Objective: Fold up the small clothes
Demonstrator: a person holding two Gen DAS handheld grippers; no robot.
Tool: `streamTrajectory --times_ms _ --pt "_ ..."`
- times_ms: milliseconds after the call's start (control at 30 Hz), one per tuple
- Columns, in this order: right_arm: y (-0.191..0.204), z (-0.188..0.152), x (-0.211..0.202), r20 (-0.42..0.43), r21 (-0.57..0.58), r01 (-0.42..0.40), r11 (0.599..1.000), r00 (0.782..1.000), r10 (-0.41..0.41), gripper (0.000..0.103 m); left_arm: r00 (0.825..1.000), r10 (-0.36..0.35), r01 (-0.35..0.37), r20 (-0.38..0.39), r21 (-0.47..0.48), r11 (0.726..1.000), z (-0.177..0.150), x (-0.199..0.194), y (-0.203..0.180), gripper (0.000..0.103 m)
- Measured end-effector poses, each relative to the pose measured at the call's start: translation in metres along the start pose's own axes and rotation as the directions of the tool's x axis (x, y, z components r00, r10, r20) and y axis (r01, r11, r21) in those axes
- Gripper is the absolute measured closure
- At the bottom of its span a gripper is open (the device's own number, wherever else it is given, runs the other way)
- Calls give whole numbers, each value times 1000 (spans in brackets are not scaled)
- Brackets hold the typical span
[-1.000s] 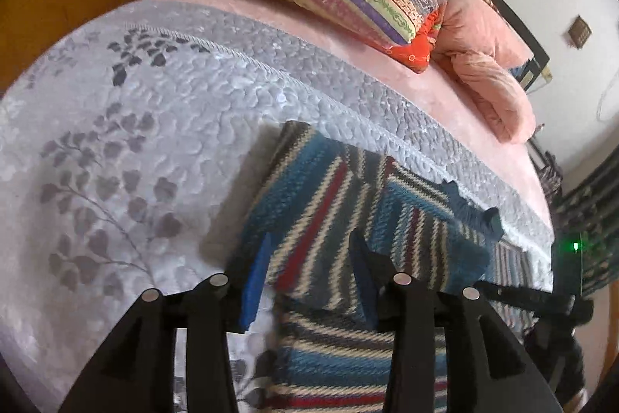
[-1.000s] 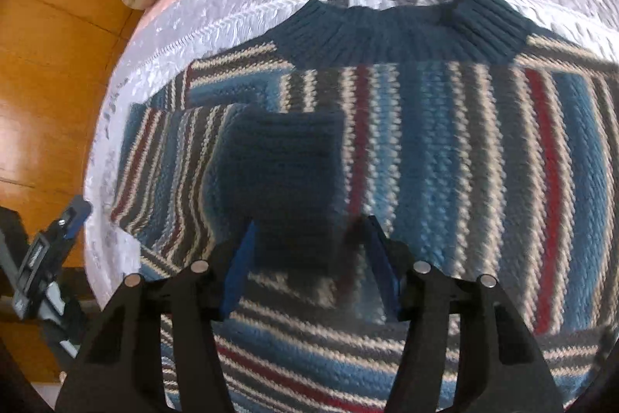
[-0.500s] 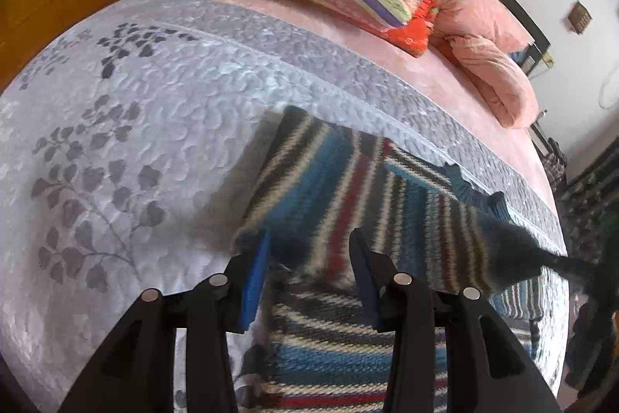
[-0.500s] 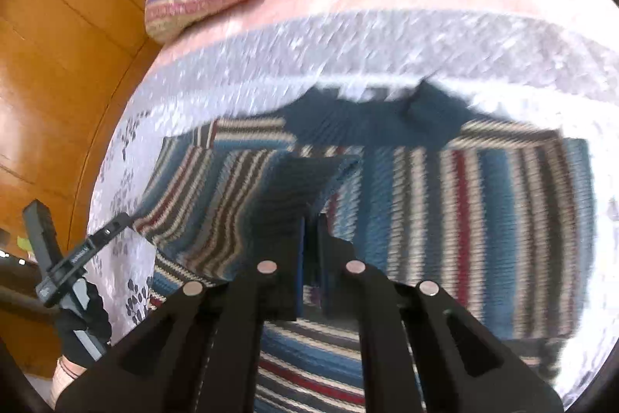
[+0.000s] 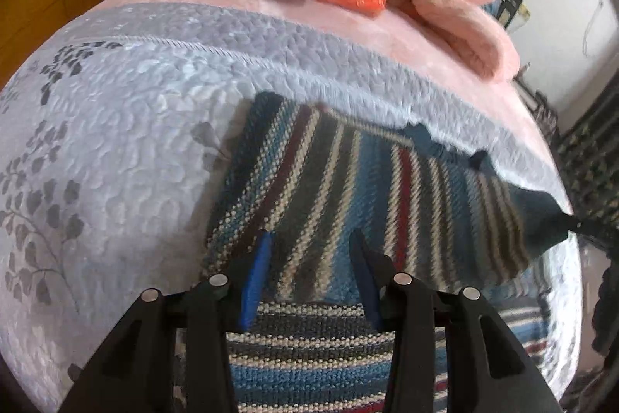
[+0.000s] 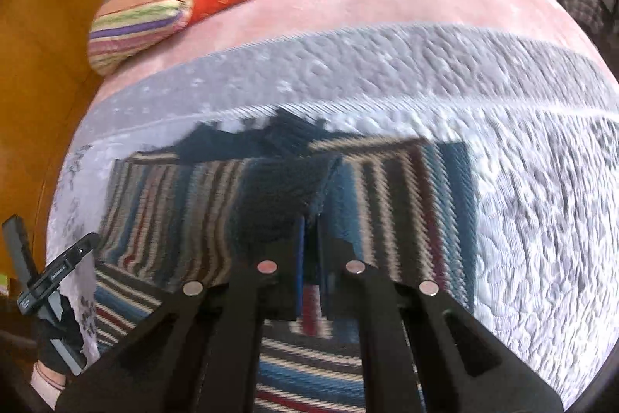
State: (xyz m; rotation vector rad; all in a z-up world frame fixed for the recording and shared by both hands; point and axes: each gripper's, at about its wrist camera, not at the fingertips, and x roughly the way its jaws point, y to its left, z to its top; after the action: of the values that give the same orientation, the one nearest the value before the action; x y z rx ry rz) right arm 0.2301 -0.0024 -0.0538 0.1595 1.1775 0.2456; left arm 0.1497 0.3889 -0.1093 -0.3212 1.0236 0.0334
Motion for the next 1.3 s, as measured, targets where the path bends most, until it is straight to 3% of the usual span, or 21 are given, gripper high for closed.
streamTrajectory --times_ms 233,400,567,700,800,933,1100,1300 --pt "-16 -23 52 -106 42 51 998 993 -46 97 996 54 -52 -70 27 998 -12 29 1 60" --pt "-14 -22 40 -87 39 56 998 995 -52 92 996 53 -51 -72 37 998 -10 18 -2 60" --pt "3 -19 0 5 12 -20 1000 1000 20 93 1000 19 -17 -21 64 998 -3 -6 -19 57" --pt "19 -25 4 -31 -19 -76 997 997 75 93 999 17 -11 -47 125 992 -4 -1 -42 54" --pt "24 -29 22 -73 -46 -30 998 997 26 93 997 38 -28 -66 150 988 -8 10 -47 54" --pt "10 -39 50 -150 -16 8 1000 989 -10 95 991 50 -36 -122 117 992 -14 32 -36 54" --pt "-2 -45 59 -145 30 -42 999 988 46 95 993 38 -25 -114 115 993 -17 36 -31 54" --pt "-5 -44 54 -142 50 -50 997 988 57 96 989 67 -52 -130 119 992 -15 39 -36 53"
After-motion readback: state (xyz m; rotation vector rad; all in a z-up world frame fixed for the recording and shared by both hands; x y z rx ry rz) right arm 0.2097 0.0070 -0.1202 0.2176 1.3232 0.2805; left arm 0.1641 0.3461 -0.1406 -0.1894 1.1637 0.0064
